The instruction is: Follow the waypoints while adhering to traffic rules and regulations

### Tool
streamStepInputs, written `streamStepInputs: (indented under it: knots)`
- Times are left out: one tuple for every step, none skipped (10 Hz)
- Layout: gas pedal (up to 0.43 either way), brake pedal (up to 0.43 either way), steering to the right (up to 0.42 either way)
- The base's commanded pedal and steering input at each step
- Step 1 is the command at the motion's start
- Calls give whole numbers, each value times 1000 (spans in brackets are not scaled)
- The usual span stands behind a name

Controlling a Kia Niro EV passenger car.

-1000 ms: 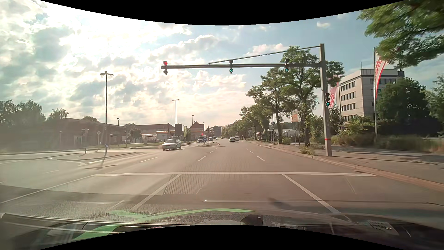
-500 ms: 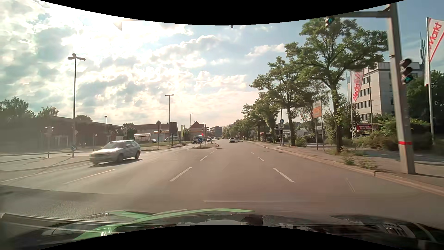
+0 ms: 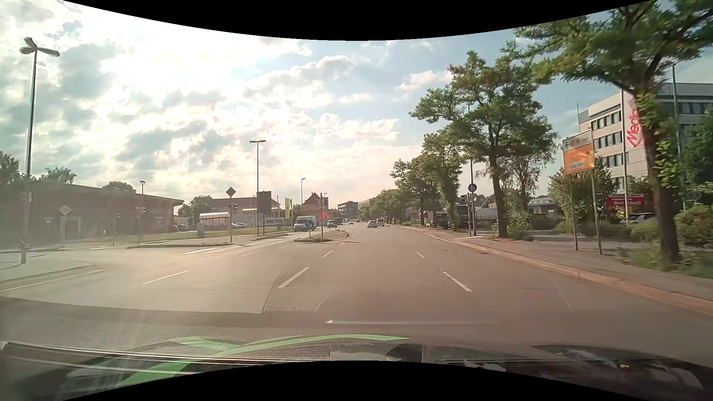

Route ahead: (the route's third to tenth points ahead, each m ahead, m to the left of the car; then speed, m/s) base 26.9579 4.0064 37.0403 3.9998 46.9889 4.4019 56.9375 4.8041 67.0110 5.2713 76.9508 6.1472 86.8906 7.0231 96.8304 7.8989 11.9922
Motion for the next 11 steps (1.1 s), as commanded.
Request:
streamStepInputs:
  knots:
    - [189,0,-7]
    - [177,0,-7]
    - [169,0,-7]
    - [157,0,-7]
    - [118,0,-7]
    - [87,0,-7]
    - [87,0,-7]
    - [79,0,-7]
    - [87,0,-7]
    - [110,0,-7]
    - [118,0,-7]
